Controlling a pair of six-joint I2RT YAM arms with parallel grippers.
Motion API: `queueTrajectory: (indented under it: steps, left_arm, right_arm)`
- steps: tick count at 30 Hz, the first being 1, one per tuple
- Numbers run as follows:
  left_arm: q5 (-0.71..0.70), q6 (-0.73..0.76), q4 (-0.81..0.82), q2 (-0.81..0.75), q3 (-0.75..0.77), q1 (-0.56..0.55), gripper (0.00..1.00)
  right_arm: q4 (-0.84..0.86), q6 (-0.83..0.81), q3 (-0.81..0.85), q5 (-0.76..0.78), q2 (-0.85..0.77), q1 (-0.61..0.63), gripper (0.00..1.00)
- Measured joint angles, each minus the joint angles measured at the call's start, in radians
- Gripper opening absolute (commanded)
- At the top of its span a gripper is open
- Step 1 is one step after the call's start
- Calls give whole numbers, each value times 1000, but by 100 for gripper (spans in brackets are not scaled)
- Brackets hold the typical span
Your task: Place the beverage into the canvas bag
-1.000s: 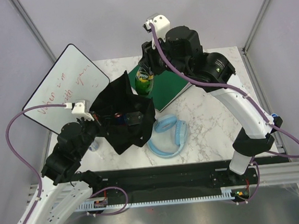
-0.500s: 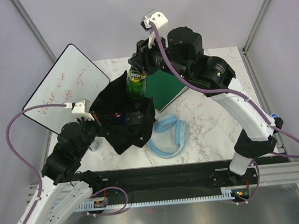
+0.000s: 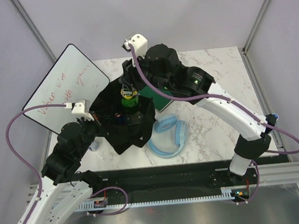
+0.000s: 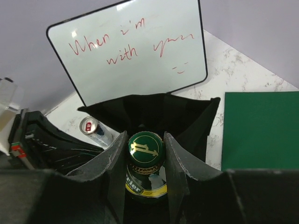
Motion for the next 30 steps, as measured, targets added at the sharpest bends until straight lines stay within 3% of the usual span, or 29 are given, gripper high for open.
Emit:
queueTrajectory:
  steps: [9,30]
  left_arm:
    - [1,0,0,-6,-3,0,2]
    - [6,0,0,-21,-7,0,2]
  right_arm:
    - [119,-19,-115,14,43,10,0]
    - [440,-280,-413,205,52,32,0]
